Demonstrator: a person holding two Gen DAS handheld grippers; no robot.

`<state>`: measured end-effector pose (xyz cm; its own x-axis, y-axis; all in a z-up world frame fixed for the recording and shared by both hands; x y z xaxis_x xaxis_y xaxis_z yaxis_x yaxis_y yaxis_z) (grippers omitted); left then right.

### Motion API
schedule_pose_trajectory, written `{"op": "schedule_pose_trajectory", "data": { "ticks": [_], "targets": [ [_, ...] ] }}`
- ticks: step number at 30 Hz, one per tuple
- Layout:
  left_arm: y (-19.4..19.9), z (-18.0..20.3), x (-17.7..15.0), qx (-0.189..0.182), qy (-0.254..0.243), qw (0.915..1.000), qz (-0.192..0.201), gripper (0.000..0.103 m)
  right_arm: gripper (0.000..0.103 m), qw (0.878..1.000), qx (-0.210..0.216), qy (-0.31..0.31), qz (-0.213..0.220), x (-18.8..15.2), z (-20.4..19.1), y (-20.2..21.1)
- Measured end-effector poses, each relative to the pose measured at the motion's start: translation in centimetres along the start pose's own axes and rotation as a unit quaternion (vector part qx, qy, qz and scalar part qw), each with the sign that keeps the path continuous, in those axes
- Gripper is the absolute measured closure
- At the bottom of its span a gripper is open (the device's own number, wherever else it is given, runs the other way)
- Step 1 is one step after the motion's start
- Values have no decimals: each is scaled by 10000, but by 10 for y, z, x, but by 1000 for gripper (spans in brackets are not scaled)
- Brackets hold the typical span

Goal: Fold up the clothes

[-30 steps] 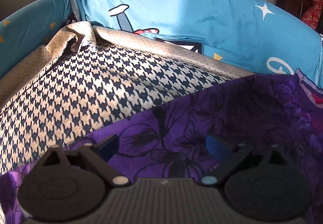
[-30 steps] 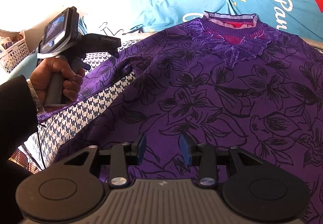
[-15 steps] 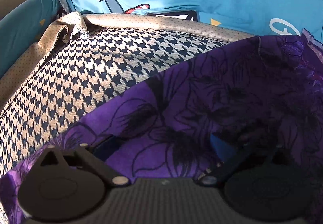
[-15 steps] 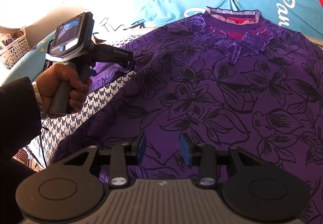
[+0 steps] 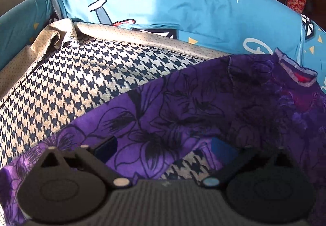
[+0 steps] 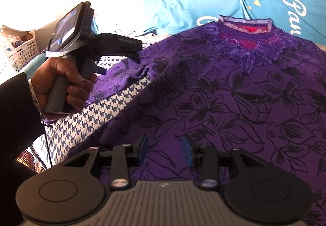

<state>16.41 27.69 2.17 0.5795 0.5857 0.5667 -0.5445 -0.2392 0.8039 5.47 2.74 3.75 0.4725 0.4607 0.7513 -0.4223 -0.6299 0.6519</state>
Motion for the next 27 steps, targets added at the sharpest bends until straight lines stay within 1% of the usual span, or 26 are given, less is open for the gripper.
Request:
{"op": "schedule_pose_trajectory", "data": {
  "ticks": [6, 11, 13, 15, 17, 19, 22, 24, 26, 27],
  "targets": [
    [-11, 1, -2, 42, 24, 9999, -140, 1, 66, 9984, 206, 278, 441, 16, -21, -8],
    [-21, -14, 6, 23, 401, 9985, -369, 1, 67, 9962, 375, 571, 536, 31, -40, -26],
    [-23, -19, 8, 44, 484, 9979, -426, 1, 67, 9950, 432, 706, 559, 35, -48, -33],
    [-25, -23, 10, 76, 548, 9973, -488, 1, 67, 9940, 581, 740, 554, 39, -55, -43],
    [-27, -25, 11, 48, 622, 9966, -544, 1, 68, 9920, 647, 921, 570, 43, -63, -51],
    [-27, -27, 13, 25, 686, 9961, -552, 1, 68, 9894, 592, 1189, 587, 46, -71, -62],
    [-27, -27, 15, 9, 687, 9961, -561, 1, 68, 9886, 512, 1321, 510, 49, -72, -80],
    [-27, -27, 14, 46, 639, 9964, -561, 1, 68, 9898, 253, 1360, 325, 47, -67, -95],
    [-29, -26, 13, 92, 573, 9966, -577, 1, 69, 9911, -100, 1324, 54, 42, -53, -105],
    [-28, -26, 13, 96, 576, 9966, -581, 1, 70, 9933, -138, 1146, -46, 40, -46, -106]
  ]
}}
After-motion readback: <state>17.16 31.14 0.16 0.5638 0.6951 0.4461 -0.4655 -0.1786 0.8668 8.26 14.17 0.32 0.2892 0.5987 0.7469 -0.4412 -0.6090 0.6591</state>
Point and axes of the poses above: each gripper's, at about its wrist camera, not at the fingertips, and y roughly against the way its jaws point, z to its right, x to its top, the point moved 7 cm from there along -y, roughly the way its jaws point, and after that the axes turned 12 degrees about y, right-handed, at the moved point
